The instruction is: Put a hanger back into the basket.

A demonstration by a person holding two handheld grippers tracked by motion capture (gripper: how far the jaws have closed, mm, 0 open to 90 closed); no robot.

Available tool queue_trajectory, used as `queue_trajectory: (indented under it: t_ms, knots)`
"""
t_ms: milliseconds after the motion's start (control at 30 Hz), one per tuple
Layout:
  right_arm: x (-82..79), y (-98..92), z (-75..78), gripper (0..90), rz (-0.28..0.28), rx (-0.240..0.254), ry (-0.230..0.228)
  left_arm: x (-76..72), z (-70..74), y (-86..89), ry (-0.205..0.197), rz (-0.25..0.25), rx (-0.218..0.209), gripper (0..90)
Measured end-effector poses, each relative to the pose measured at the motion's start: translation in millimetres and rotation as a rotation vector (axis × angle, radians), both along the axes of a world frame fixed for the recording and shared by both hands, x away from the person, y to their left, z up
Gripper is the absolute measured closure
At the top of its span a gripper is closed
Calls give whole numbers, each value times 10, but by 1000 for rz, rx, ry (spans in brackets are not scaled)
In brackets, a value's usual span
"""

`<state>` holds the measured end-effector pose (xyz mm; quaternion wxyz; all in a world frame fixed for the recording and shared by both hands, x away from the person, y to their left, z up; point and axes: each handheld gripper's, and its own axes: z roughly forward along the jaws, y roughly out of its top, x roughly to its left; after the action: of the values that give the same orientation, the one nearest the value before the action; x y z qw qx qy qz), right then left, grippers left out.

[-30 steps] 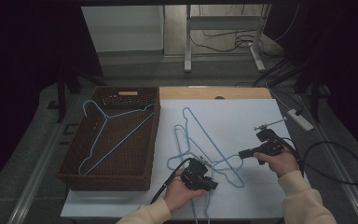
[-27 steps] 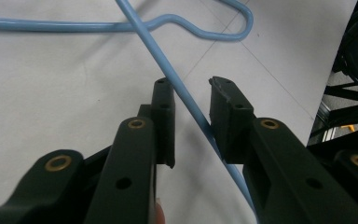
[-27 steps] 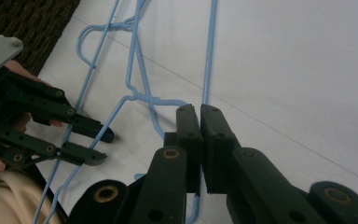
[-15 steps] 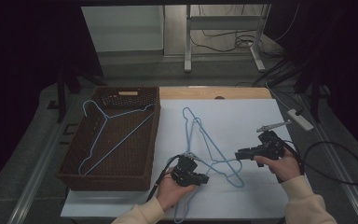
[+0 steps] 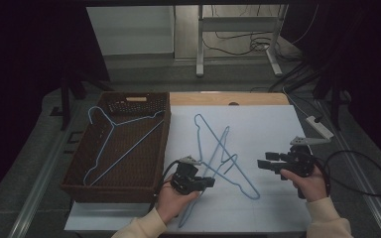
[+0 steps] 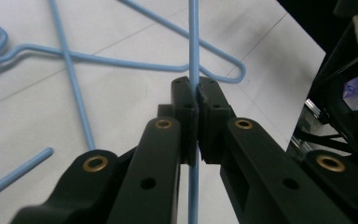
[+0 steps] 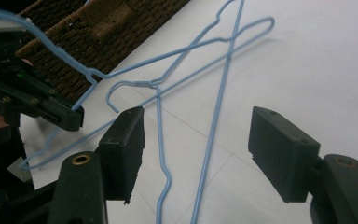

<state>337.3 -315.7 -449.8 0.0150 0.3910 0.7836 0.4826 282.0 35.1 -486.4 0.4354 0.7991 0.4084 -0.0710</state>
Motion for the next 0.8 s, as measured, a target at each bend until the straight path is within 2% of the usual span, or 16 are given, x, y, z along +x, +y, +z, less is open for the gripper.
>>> queue_trajectory:
  t_ms: [367,533,567,700,800]
  knots:
    - [-106,-39,-121,358,-7,-36,-52,-71,280,106,-72,-27,-4,872]
    - [-153,-55,-159,330,-2,-44,-83,-99,528,246,-116,-42,-27,872]
    - [-161,-51,-169,316,-2,-53,-101,-95,586,287,-125,-43,-31,872]
    - [-169,-45,-183,302,-7,-57,-113,-70,683,376,-134,-48,-35,872]
    - [-167,-45,-196,297,-8,-64,-110,-22,808,523,-134,-46,-63,872]
